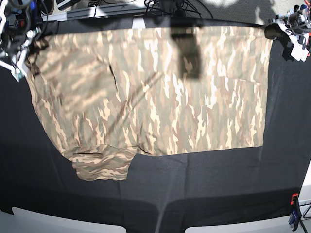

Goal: Layout the t-shirt on the table in an organized manner, then fold the t-shirt properly
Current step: 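Pull the grasped edges apart with both grippers to stretch the shirt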

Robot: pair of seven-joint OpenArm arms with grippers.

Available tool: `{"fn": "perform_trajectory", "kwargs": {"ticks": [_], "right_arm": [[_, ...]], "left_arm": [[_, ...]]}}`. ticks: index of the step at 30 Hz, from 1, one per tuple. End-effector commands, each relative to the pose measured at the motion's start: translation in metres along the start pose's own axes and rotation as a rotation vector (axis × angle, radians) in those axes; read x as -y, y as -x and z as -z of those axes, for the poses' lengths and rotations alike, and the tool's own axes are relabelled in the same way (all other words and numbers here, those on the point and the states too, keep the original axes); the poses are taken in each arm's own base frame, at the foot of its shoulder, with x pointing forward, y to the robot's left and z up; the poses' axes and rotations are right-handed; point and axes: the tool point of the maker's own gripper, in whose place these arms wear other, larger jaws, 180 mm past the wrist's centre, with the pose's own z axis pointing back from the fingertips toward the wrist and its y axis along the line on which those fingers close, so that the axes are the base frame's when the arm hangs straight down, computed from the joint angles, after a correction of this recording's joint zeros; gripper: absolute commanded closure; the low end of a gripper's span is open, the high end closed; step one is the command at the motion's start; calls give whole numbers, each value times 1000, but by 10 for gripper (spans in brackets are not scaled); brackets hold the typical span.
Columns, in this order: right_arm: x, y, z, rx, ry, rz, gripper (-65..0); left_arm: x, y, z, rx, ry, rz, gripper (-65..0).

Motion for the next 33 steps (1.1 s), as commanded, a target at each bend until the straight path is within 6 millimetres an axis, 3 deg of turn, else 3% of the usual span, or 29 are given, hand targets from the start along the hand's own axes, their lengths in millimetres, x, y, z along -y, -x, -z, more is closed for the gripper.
{"fn": "perform_trajectory", "kwargs": {"ticks": [1,6,11,15,18,20,22,24,28,33], "right_arm": [[26,3,-13,-23,84,-5,0],[39,3,-24,33,93,72,0],[25,-14,-25,127,9,104,0],[23,-17,-25,143,-6,109,-4],[23,-21,-26,168,-4,109,-185],[24,-25,-27,189,0,109,-262],[26,-25,-27,187,7,107,-291],[31,-23,-27,171,37,108,-291],[56,-22,-30,146,160,166,-291],[94,-38,-44,179,328,277,-291]], "left_arm": [[-12,1,-8,-22,-47,14,0],[-12,6,-9,-30,-47,10,0],[-12,4,-9,-22,-46,10,0],[-12,9,-9,-47,-47,10,0],[-12,8,-9,-46,-47,10,-5],[-12,8,-9,-46,-47,10,-121],[-12,9,-9,-46,-47,10,-217],[-12,9,-9,-46,-48,11,-265],[-13,5,-9,-38,-50,15,-269],[-13,-15,-19,4,-76,76,-269]]}}
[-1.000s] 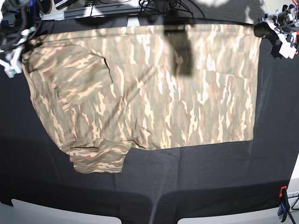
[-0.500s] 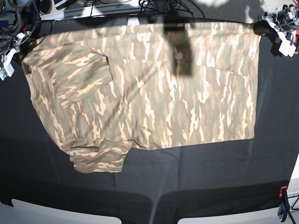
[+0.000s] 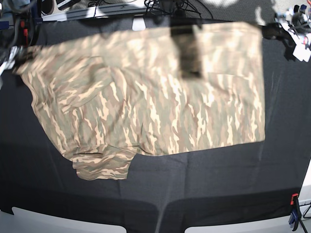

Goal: Layout the t-shirt on the table in an organized manner, then fold the t-shirt properly
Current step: 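Pull the grasped edges apart with both grippers to stretch the shirt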

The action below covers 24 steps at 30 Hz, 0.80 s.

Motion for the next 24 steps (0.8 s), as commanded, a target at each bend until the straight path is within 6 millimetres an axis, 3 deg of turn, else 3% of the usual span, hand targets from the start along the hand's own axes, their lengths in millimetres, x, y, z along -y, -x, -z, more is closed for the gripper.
{"fn": "perform_trajectory", "kwargs": {"ticks": [1,4,10,17,24], "right_arm": [[20,-20,-8,50,59,-3,-291],[15,-35,-10,82,25,19,-291],[-14,-35,-11,80,-136,-28,-291],[-45,-41,-19,157,-306,-60,-291],[-88,-28,-36,214,-551,-13,-291]], "left_arm": [[-3,-11,-8,19,-21,35,-269],[-2,-23,-13,52,-58,31,-269],[4,-38,-17,113,-51,35,-269],[59,-45,-16,200,231,-40,-269],[78,-38,-9,229,292,-79,-269]]}}
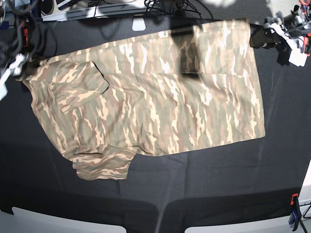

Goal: Layout the t-shirt on the table in an organized manner, then fold the t-shirt properly
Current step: 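Pull the grasped edges apart with both grippers to stretch the shirt, then release the shirt and move the right gripper over the sleeve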

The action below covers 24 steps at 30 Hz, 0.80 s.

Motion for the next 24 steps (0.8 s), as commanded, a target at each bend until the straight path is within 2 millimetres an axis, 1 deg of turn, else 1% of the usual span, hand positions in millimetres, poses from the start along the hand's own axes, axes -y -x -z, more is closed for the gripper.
{"fn": "perform_trajectory", "kwargs": {"ticks": [1,3,6,10,15,17,19,21,24], "right_arm": [[0,-14,-8,47,-13,-21,-291],[-12,-14,-9,76,-74,5,-291],[-29,-11,-11,63,-172,34,-291],[-54,-12,-19,44,-283,15,-291],[-84,-36,-32,114,-336,-87,-290],[-94,-41,-34,124,-318,-137,-290],[-99,-41,-34,114,-260,-191,-290],[-96,-38,-33,82,-166,-242,-290],[-84,-56,-37,167,-8,-298,-290]], "left_arm": [[5,-7,-4,27,20,30,-269],[11,-3,-3,19,50,69,-269],[19,0,-3,16,90,136,-269],[19,-1,-3,4,71,170,-264],[23,-8,-6,-15,20,277,-245],[26,-9,-7,-26,4,320,-245],[27,-7,-4,-52,-12,360,-245],[27,-3,1,-81,-24,410,-245],[29,-4,12,-91,-38,531,-245]]}}
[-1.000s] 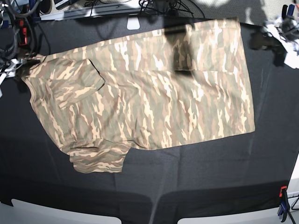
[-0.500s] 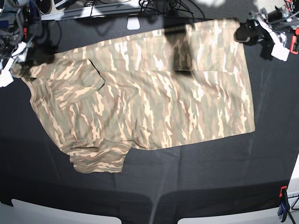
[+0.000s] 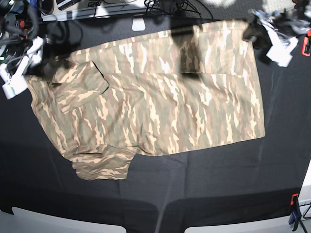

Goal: Layout the t-shirt on the table in an organized manner, then fold the t-shirt properly
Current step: 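Release the shirt and move the right gripper over the sleeve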

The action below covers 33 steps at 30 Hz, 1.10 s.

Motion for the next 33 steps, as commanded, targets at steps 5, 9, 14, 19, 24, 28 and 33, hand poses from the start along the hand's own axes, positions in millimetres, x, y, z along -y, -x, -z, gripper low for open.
{"fn": "perform_trajectory", "kwargs": {"ticks": [5,9,14,19,24,28,33], "right_arm": [[25,-13,-3,44,149,-86,-290],[15,-35,5,143,116,-88,-290],[27,-42,38,99,186,-41,-290],[30,-23,91,-77,150,56,-290],[-15,-30,117,-139,24,-62,-290],[-39,-27,124,-179,-3,-135,-290],[-68,-21,132,-204,-72,-192,-290]], "left_arm": [[3,-27,15,45,-23,118,-245],[-6,-53,24,82,-76,133,-245],[-14,-78,24,135,-97,149,-245],[-17,-79,24,136,-113,132,-245],[-17,-79,24,137,-113,133,-245],[-17,-79,24,138,-112,133,-245],[-17,-79,24,137,-113,133,-245]]}}
